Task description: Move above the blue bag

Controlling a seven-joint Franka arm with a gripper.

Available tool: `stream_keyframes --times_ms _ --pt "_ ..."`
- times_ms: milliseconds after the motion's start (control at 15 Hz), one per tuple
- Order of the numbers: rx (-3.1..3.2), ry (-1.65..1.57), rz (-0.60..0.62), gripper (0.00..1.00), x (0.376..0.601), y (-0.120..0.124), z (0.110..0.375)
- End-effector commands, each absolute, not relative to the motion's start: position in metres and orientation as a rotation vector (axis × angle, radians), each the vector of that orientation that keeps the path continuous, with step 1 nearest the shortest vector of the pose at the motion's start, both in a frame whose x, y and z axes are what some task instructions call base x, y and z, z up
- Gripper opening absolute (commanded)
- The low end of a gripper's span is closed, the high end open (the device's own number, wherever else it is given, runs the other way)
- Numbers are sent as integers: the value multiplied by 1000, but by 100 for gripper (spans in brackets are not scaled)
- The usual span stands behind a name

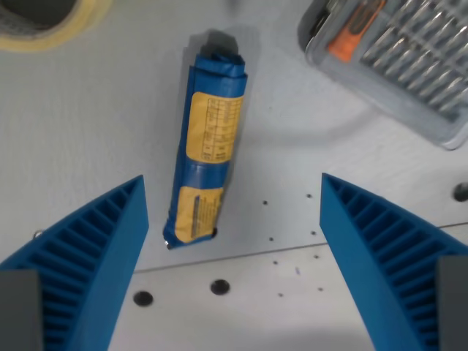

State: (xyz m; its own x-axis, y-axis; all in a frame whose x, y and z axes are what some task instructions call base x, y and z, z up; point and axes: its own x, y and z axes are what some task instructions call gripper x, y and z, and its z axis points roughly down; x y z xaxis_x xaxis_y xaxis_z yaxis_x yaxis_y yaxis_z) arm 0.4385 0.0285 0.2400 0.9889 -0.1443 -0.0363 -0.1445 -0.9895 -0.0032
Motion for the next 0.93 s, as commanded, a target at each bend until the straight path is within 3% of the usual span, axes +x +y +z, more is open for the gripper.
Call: stream_keyframes --times_ms 67,933 --pt "-3094 459 -64 100 433 36 226" --pt "-3052 598 -66 100 414 52 163"
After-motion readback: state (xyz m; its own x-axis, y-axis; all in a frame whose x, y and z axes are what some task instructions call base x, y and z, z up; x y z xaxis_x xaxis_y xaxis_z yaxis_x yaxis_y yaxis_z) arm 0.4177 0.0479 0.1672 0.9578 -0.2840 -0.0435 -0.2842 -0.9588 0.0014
